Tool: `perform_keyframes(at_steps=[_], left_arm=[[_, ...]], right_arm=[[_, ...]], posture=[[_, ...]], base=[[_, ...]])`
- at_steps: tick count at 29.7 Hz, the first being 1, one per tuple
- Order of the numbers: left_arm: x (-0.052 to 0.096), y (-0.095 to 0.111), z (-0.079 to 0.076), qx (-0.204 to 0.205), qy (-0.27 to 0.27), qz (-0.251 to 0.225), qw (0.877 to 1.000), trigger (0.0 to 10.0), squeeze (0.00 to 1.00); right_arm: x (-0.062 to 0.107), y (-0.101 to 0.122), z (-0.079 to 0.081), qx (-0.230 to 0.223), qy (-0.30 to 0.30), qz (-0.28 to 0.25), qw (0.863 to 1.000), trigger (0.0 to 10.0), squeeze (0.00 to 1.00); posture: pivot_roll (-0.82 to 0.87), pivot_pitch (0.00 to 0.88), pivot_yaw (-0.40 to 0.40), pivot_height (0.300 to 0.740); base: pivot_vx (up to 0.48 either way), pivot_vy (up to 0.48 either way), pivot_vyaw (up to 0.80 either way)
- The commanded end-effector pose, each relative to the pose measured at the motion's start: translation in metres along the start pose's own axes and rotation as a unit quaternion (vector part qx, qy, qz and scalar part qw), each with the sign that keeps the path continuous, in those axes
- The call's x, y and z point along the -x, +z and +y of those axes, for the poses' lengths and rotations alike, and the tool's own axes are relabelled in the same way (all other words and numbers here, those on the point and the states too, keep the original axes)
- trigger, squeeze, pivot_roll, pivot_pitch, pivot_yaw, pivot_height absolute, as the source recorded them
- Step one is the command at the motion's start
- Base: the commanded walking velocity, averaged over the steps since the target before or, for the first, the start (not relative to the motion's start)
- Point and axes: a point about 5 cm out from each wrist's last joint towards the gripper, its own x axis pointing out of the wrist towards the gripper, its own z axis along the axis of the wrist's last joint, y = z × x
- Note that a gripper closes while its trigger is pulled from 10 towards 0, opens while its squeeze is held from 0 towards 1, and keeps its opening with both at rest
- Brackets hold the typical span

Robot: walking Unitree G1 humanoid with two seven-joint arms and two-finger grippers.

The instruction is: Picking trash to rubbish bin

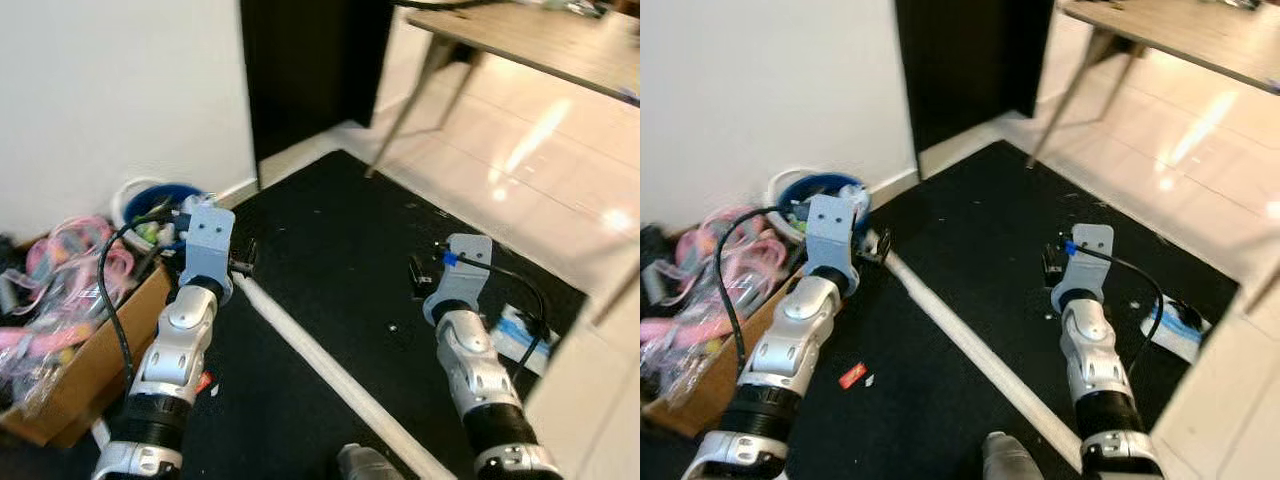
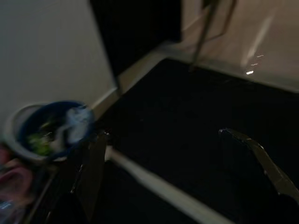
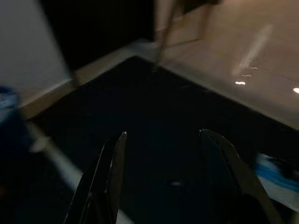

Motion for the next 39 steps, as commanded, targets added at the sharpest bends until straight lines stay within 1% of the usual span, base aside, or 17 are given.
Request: perform_keyframes(at_steps=[1, 9, 13, 18, 22, 39], left_arm=[[0.0019, -0.0071, 0.0043, -0.003, 0.008, 0.019, 1.0, 10.0, 0.0], [0.0018, -0.008, 0.005, -0.005, 0.012, 0.02, 1.0, 10.0, 0.0], [0.0011, -0.0072, 0.0053, -0.012, 0.017, 0.016, 1.0, 10.0, 0.0], [0.0001, -0.0067, 0.0042, -0.009, 0.012, 0.016, 1.0, 10.0, 0.0], [0.0002, -0.0049, 0.0019, -0.003, 0.004, 0.011, 1.0, 10.0, 0.0], [-0.0001, -0.0047, 0.0009, 0.003, -0.003, 0.007, 1.0, 10.0, 0.0]], right_arm=[[0.0021, -0.0022, 0.0016, -0.004, 0.0, 0.002, 1.0, 10.0, 0.0], [0.0028, -0.0028, 0.0014, -0.004, -0.002, 0.003, 1.0, 10.0, 0.0], [0.0034, -0.0032, 0.0004, -0.003, -0.004, 0.004, 1.0, 10.0, 0.0], [0.0028, -0.0005, -0.0012, -0.003, -0.008, -0.004, 1.0, 10.0, 0.0], [0.002, 0.0032, -0.0006, 0.002, -0.005, -0.015, 1.0, 10.0, 0.0], [0.0006, 0.0035, 0.0001, 0.006, -0.002, -0.013, 1.0, 10.0, 0.0]], posture=[[-0.05, 0.057, 0.011, 0.74], [-0.06, 0.059, 0.014, 0.74], [-0.06, 0.059, 0.013, 0.74], [-0.06, 0.059, 0.013, 0.74], [-0.06, 0.058, 0.012, 0.74], [-0.07, 0.038, 0.004, 0.74]], base=[[0.0, 0.0, -0.8], [0.0, 0.0, -0.8], [0.0, 0.0, -0.8], [0.0, 0.0, -0.8], [0.0, 0.0, 0.0], [0.015, 0.0, 0.0]])
